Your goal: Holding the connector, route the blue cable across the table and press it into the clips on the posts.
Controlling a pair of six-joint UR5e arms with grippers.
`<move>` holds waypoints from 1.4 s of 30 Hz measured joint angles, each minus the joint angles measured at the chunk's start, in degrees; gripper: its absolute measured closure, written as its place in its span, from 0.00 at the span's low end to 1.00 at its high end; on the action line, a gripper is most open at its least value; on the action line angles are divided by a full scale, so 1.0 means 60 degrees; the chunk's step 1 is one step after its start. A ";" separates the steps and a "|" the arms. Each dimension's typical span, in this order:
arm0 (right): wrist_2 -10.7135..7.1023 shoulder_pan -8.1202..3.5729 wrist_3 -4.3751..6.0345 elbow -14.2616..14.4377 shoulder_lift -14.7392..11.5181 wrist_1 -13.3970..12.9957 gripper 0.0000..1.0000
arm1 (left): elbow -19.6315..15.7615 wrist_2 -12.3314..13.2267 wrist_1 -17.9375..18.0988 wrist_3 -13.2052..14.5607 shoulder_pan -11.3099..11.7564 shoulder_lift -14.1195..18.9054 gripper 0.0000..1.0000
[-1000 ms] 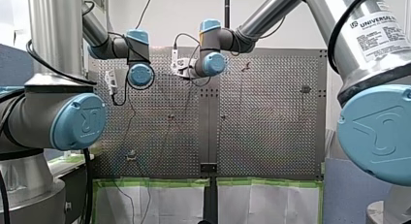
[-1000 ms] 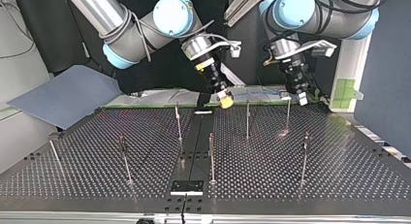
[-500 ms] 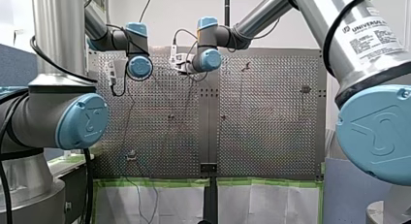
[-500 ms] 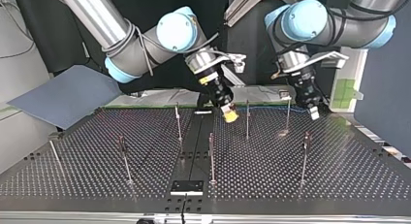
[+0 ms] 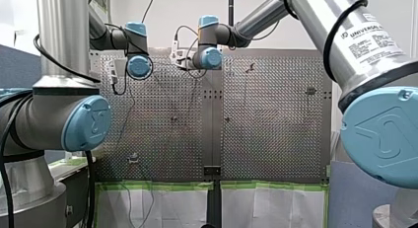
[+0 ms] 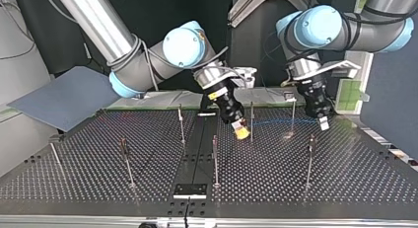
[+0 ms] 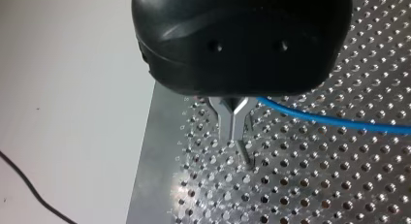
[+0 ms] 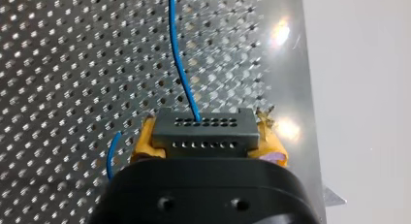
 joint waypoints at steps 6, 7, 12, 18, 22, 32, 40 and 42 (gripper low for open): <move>-0.0099 0.0000 0.0053 -0.0494 0.0156 0.0022 1.00 | 0.0300 0.0194 -0.0056 -0.0042 0.0196 -0.0224 1.00; -0.0107 0.0000 0.0068 -0.0555 0.0173 0.0022 1.00 | 0.0336 0.0208 -0.0063 -0.0043 0.0215 -0.0263 1.00; -0.0126 -0.0002 0.0108 -0.0666 0.0319 0.0024 1.00 | 0.0444 0.0257 -0.0089 -0.0057 0.0279 -0.0374 1.00; -0.0129 -0.0002 0.0115 -0.0680 0.0615 0.0025 1.00 | 0.0625 0.0426 -0.0047 -0.0125 0.0588 -0.0639 1.00; -0.0127 0.0003 0.0116 -0.0748 0.0798 0.0019 1.00 | 0.0704 0.0637 -0.0005 -0.0159 0.0756 -0.0691 1.00; -0.0131 0.0006 0.0116 -0.1012 0.1044 0.0012 1.00 | 0.1226 0.1127 -0.0050 -0.0340 0.1093 -0.1220 1.00; -0.0106 -0.0001 0.0114 -0.1122 0.1050 0.0010 1.00 | 0.1727 0.1552 0.0011 -0.0557 0.1404 -0.1808 1.00; -0.0098 -0.0002 0.0115 -0.1130 0.1051 0.0011 1.00 | 0.1810 0.1711 0.0026 -0.0598 0.1467 -0.1894 1.00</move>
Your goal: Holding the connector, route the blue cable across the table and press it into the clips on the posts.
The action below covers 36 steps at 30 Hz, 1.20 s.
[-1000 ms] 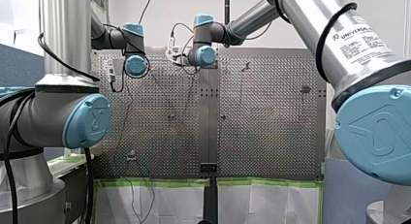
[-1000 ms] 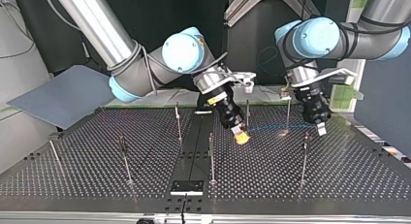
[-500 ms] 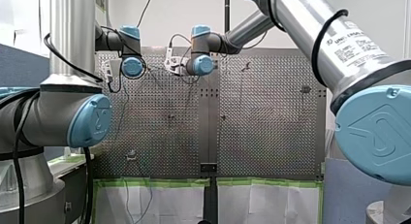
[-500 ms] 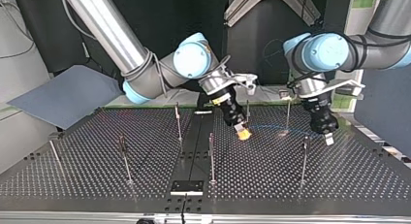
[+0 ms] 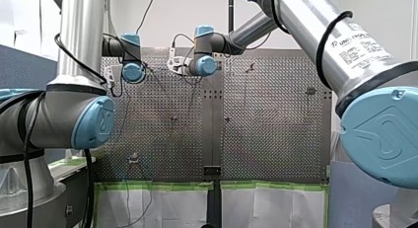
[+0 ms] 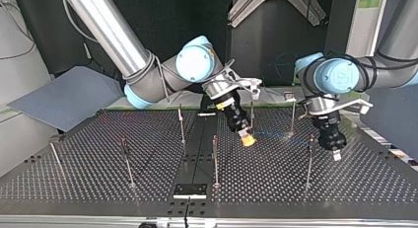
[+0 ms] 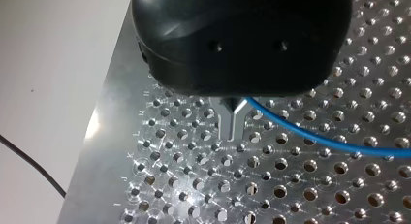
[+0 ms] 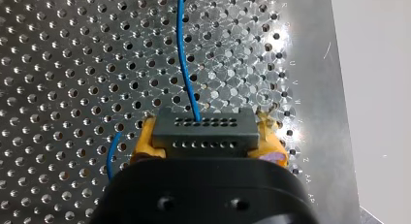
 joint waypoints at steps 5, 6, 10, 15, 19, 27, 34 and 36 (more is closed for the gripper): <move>0.0017 0.0000 0.0000 -0.0005 0.0000 0.0000 1.00 | 0.0059 0.0380 0.0145 -0.0309 0.0151 -0.0070 1.00; 0.0019 0.0000 0.0001 -0.0006 0.0000 0.0000 1.00 | 0.0060 0.0419 0.0169 -0.0390 0.0173 -0.0072 1.00; 0.0055 0.0000 0.0001 -0.0005 0.0000 0.0010 1.00 | 0.0054 0.0444 0.0194 -0.0717 0.0251 -0.0074 0.91; 0.0181 0.0000 0.0001 -0.0003 0.0001 0.0025 1.00 | -0.0030 0.0346 0.0048 -0.1181 0.0295 -0.0074 0.50; 0.0199 0.0000 0.0001 -0.0005 0.0000 0.0040 1.00 | -0.0230 0.0298 -0.0019 -0.1468 0.0277 -0.0069 0.26; 0.0264 0.0000 0.0001 -0.0036 0.0000 0.0180 1.00 | -0.0373 0.0629 -0.0652 -0.1976 0.0185 -0.0062 0.02; 0.0340 -0.0038 0.0001 -0.0060 0.0000 0.0308 1.00 | -0.0385 0.0876 -0.1317 -0.2592 0.0129 0.0104 0.02; 0.0344 -0.0065 0.0001 -0.0060 0.0000 0.0326 1.00 | -0.0414 0.0866 -0.1484 -0.2754 0.0117 0.0219 0.02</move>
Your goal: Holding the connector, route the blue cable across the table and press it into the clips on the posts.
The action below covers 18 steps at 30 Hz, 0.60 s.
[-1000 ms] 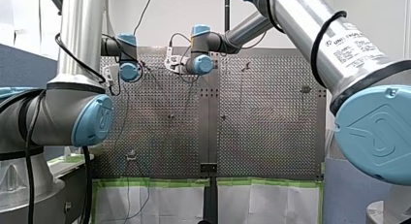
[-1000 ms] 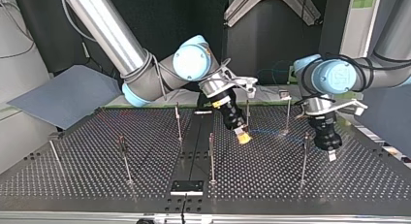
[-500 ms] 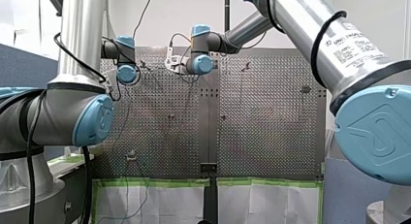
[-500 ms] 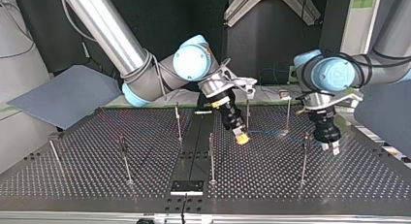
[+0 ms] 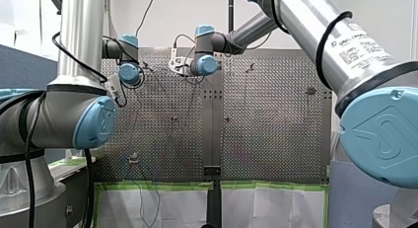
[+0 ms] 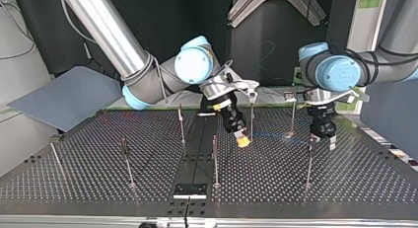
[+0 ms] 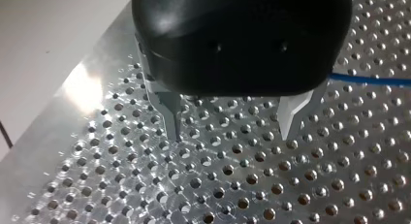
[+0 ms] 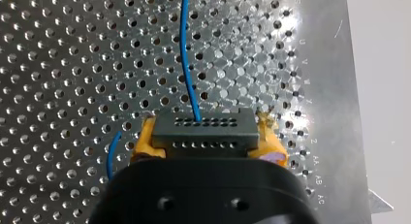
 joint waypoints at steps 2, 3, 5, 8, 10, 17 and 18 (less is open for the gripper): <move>-0.0002 -0.0039 0.0000 0.0000 0.0000 0.0018 1.00 | -0.0059 -0.0007 -0.0181 -0.0180 -0.0002 0.0125 0.02; -0.0001 -0.0059 0.0000 -0.0002 0.0000 0.0028 1.00 | -0.0110 -0.0003 -0.0270 -0.0268 -0.0006 0.0193 0.02; 0.0000 -0.0108 0.0000 -0.0003 0.0000 0.0054 1.00 | -0.0271 0.0021 -0.0484 -0.0482 -0.0018 0.0381 0.02; -0.0001 -0.0171 0.0000 -0.0004 0.0000 0.0075 1.00 | -0.0530 0.0098 -0.0810 -0.0711 -0.0030 0.0692 0.02; -0.0004 -0.0205 0.0000 -0.0004 0.0000 0.0086 1.00 | -0.0670 0.0159 -0.0992 -0.0795 -0.0030 0.0878 0.02; 0.0001 -0.0231 -0.0041 0.0000 0.0000 0.0192 1.00 | -0.1081 0.0670 -0.1234 -0.1156 -0.0026 0.1625 0.02; 0.0001 -0.0222 -0.0046 0.0002 0.0000 0.0204 1.00 | -0.1120 0.0721 -0.1237 -0.1186 -0.0025 0.1720 0.02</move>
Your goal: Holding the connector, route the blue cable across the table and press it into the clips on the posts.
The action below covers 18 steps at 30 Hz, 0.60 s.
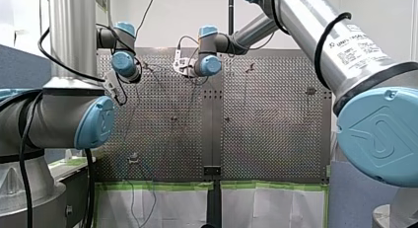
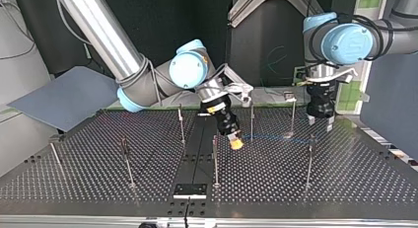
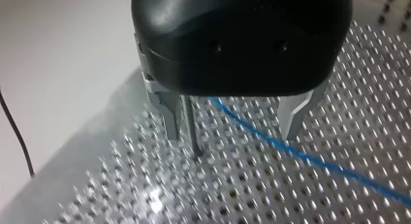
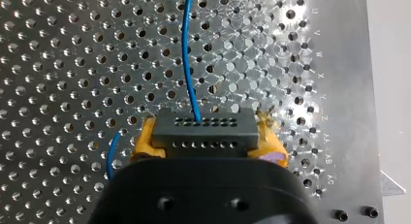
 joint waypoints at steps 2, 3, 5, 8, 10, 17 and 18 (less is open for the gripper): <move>0.0001 0.0017 -0.0009 -0.0001 0.0000 0.0016 1.00 | -0.0098 0.0145 0.0000 -0.0055 0.0002 0.0216 0.02; 0.0002 0.0024 -0.0014 -0.0002 0.0000 0.0019 1.00 | -0.0140 0.0216 0.0001 -0.0079 0.0002 0.0308 0.02; 0.0002 0.0032 -0.0019 -0.0002 0.0000 0.0024 1.00 | -0.0216 0.0402 -0.0006 -0.0130 -0.0003 0.0519 0.02; 0.0002 0.0035 -0.0024 -0.0002 -0.0001 0.0027 1.00 | -0.0272 0.0683 -0.0038 -0.0130 -0.0028 0.0813 0.02; 0.0002 0.0027 -0.0022 -0.0005 -0.0002 0.0028 1.00 | -0.0285 0.0836 -0.0076 -0.0089 -0.0057 0.0967 0.02; 0.0002 -0.0004 0.0000 -0.0007 -0.0002 0.0041 1.00 | -0.0290 0.1091 -0.0400 0.0479 -0.0247 0.1294 0.02; 0.0002 -0.0004 0.0001 -0.0006 -0.0002 0.0041 1.00 | -0.0291 0.1095 -0.0413 0.0576 -0.0272 0.1284 0.02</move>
